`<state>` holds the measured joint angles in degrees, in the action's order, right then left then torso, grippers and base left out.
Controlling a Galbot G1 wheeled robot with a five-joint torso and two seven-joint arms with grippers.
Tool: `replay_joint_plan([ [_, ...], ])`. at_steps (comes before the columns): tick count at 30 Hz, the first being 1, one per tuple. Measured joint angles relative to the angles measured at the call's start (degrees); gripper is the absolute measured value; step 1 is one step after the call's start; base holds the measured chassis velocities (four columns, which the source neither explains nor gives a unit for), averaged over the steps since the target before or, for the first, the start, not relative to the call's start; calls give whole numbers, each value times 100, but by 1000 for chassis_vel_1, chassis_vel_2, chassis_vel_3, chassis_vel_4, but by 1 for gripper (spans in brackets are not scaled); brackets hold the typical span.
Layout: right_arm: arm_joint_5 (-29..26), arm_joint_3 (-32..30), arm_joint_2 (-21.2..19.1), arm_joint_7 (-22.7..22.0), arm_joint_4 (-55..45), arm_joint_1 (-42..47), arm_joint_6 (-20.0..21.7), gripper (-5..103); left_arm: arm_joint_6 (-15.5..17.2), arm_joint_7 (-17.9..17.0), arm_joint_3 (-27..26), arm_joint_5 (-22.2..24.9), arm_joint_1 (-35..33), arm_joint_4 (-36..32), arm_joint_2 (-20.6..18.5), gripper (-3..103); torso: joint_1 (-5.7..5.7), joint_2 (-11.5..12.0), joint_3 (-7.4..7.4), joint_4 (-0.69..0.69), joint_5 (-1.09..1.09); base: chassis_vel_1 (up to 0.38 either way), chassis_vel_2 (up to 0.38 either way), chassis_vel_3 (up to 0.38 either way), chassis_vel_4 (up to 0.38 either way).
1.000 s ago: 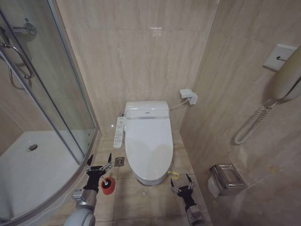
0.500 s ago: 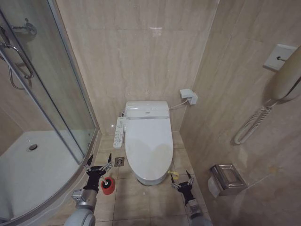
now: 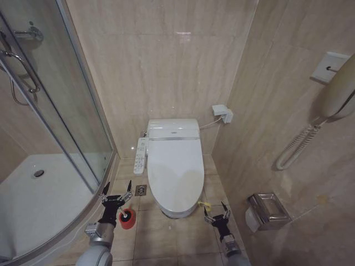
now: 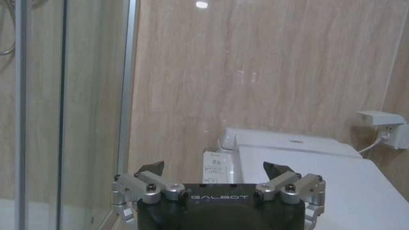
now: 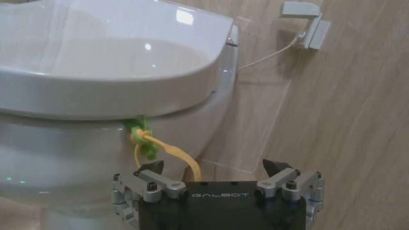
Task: Open the toilet lid, clean the toilet bowl with a toilet brush, close the toilet lid, and flush.
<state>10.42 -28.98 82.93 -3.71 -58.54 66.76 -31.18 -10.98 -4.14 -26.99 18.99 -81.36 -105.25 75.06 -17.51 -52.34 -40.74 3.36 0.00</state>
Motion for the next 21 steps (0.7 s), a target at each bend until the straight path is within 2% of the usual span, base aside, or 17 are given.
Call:
replay_joint_plan([
  [21, -23, -53, -90, -15, 237, -48, -105, 102, 0, 0, 0, 0, 0, 0, 0, 100, 0, 0, 0, 0, 0, 0, 0, 0, 0],
])
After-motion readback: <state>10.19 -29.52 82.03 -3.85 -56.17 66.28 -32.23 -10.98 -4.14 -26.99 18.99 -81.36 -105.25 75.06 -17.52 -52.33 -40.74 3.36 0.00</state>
